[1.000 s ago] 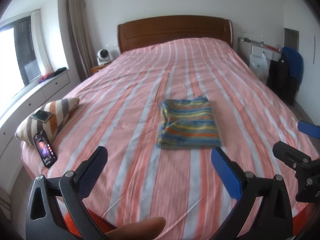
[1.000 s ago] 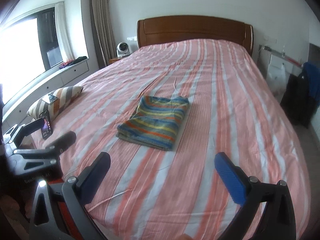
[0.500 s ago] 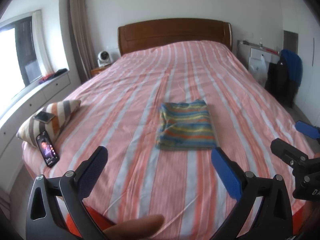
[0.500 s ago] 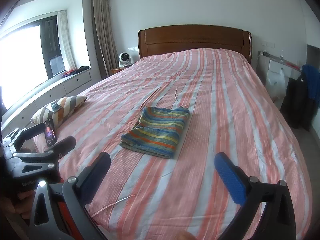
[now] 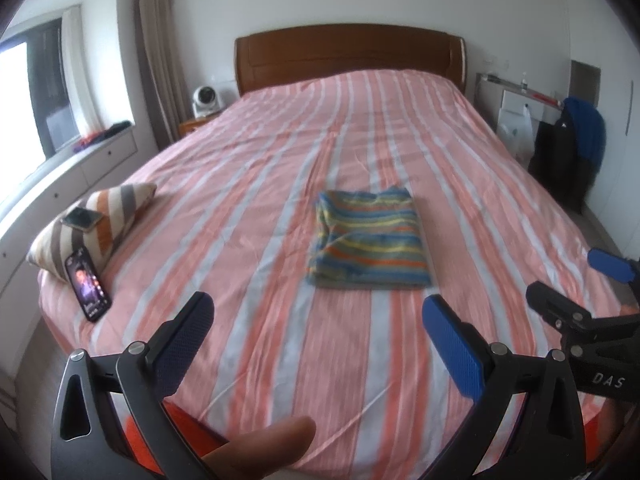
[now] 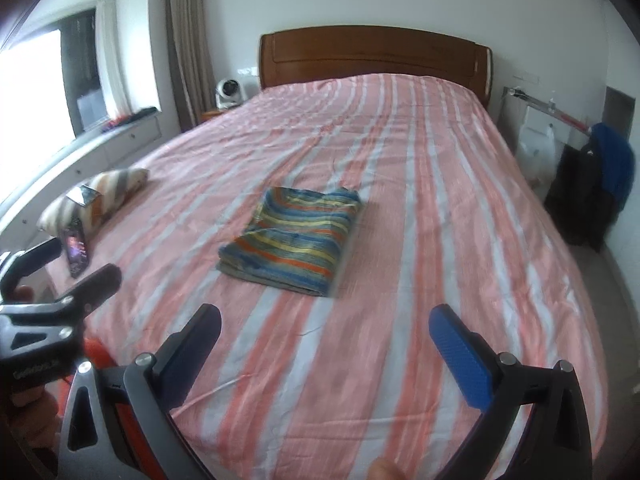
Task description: Fold small clothes
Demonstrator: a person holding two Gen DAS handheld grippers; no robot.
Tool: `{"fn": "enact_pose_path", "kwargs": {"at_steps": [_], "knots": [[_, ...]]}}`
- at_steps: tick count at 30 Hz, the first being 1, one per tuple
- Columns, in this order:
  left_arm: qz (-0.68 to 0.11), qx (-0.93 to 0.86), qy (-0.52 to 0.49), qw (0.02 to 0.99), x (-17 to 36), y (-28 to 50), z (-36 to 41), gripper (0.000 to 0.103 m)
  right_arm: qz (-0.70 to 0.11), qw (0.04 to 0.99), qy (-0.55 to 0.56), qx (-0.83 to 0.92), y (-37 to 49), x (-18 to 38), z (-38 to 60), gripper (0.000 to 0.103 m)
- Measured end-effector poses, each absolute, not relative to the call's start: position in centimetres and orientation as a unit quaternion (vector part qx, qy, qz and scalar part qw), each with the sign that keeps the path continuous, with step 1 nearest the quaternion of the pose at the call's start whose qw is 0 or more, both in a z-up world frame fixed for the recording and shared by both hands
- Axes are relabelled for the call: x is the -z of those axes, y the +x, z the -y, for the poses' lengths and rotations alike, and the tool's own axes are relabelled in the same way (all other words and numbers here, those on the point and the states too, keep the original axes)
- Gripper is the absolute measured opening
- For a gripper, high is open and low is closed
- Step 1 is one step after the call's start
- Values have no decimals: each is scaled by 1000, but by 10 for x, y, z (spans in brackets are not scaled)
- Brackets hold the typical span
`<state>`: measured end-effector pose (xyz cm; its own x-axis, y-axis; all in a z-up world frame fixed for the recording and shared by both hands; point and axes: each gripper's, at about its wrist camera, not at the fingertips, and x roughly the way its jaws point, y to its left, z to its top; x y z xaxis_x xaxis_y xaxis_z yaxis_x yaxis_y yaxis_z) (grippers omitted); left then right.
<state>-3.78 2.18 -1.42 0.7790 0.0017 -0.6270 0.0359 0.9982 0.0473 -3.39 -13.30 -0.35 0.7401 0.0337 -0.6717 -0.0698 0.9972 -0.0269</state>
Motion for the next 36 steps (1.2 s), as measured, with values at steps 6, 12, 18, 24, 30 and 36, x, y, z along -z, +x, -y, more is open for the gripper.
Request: {"fn": "enact_pose_path", "kwargs": {"at_steps": [6,12,18,24,30,36], "knots": [[-351,9,44,935,24,-31,-14,103,-352,935,-36,-7,-35,2,132,102],[-361,2,48,931,28,-27,-13,103,-353,935,-38,3,-34,6,136,102],[-372,2,45,927,32,-25,-13,103,-351,936,-42,4,-37,5,135,102],[-375,5,44,926,32,-25,-10,103,-337,940,-44,13,-40,1,137,103],[-376,10,45,925,33,-26,-6,103,-342,939,-36,6,-41,2,137,102],[-381,18,47,923,33,-25,-3,103,-342,939,-32,-2,-43,3,138,102]]}}
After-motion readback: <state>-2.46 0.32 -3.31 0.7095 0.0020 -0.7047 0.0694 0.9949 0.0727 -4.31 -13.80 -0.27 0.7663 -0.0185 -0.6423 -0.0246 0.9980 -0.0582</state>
